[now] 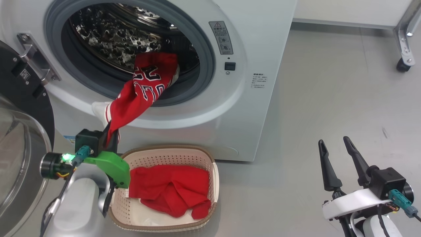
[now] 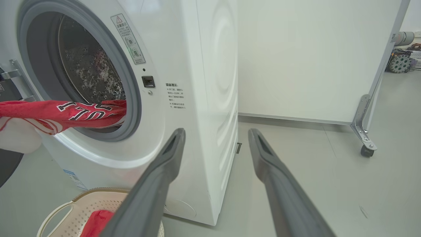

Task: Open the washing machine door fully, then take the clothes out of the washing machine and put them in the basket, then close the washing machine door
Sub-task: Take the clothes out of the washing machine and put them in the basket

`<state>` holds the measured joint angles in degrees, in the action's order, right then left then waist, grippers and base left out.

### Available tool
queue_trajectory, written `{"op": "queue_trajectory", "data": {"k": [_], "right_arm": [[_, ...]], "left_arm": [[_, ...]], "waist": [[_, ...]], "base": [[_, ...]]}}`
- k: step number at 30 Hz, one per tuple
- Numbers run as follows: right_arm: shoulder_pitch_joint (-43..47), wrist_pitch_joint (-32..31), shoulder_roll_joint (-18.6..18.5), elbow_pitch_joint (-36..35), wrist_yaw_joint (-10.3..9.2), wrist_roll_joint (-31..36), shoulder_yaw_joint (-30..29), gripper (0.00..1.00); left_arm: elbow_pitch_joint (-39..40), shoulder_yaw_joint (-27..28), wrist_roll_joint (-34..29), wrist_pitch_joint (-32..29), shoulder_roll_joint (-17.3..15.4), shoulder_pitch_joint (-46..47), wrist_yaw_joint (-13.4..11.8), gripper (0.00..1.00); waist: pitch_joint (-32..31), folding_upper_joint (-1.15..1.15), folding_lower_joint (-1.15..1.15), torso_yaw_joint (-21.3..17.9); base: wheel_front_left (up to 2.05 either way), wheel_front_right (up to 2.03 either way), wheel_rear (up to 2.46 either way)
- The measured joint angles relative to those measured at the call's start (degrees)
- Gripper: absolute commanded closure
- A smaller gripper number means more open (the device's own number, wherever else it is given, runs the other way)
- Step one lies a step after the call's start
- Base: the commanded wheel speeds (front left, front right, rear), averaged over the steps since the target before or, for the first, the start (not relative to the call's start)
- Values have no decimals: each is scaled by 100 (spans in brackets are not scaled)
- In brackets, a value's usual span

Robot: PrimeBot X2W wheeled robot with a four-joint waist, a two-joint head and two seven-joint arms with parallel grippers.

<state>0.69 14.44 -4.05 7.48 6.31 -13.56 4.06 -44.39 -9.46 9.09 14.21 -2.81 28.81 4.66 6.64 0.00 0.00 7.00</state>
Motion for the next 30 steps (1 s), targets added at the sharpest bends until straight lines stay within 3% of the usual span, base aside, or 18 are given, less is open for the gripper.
{"op": "queue_trajectory", "data": {"k": [12, 30], "right_arm": [[230, 0, 40, 1, -102, -19, -21, 0], [308, 0, 59, -57, -148, -20, 62, 0]], "left_arm": [[538, -115, -9, 5, -4, -820, 0, 100], [2915, 212, -4, 8, 0, -1293, -244, 100]], "waist": [[-359, 0, 0, -65], [-487, 0, 0, -15]], "base": [[0, 0, 0], [0, 0, 0]]}}
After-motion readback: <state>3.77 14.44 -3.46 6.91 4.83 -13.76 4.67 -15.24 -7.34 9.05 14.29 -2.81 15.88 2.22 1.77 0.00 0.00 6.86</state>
